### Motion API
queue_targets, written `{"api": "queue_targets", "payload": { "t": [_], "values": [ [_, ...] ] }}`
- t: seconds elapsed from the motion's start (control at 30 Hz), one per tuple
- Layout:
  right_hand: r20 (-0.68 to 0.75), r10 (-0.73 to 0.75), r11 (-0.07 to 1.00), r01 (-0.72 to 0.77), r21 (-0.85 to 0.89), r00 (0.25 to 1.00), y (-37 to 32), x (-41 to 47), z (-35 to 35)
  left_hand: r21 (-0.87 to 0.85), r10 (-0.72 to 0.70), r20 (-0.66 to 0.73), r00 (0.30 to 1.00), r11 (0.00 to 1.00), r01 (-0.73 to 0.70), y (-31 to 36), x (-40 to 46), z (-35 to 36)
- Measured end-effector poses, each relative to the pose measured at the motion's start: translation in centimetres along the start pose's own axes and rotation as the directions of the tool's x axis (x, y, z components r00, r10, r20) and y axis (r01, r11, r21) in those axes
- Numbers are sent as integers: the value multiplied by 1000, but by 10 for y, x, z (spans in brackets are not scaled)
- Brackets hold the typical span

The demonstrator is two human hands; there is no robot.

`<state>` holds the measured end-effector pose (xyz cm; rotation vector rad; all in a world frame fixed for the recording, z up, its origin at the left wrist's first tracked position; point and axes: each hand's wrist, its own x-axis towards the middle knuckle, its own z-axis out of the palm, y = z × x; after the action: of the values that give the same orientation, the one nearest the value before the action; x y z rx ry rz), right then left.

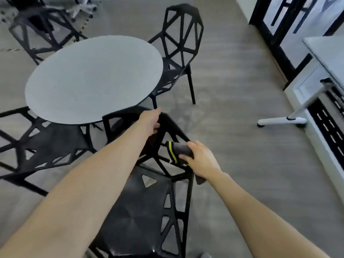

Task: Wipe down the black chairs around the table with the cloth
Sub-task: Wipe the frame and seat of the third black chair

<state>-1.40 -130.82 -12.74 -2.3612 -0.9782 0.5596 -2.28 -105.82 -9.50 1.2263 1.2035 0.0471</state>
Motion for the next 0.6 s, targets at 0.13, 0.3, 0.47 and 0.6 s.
{"api": "queue_targets", "payload": {
  "t": [0.13, 0.3, 0.47, 0.6],
  "values": [
    [49, 52, 998, -53, 22, 997, 22, -57, -7, 204, -25, 42, 999, 979, 16, -7, -39, 39],
    [107, 139, 990, -142, 22, 985, 45, -146, -20, 460, -53, 180, 982, 887, -36, -33, -91, 100],
    [266, 126, 992, -127, -12, 956, 50, -227, -32, 560, -30, 311, 950, 814, -157, -76, -136, 142],
    [359, 105, 990, -64, -123, 927, 68, -270, -60, 617, 8, 344, 939, 752, -232, -105, -176, 154]
  ]
}}
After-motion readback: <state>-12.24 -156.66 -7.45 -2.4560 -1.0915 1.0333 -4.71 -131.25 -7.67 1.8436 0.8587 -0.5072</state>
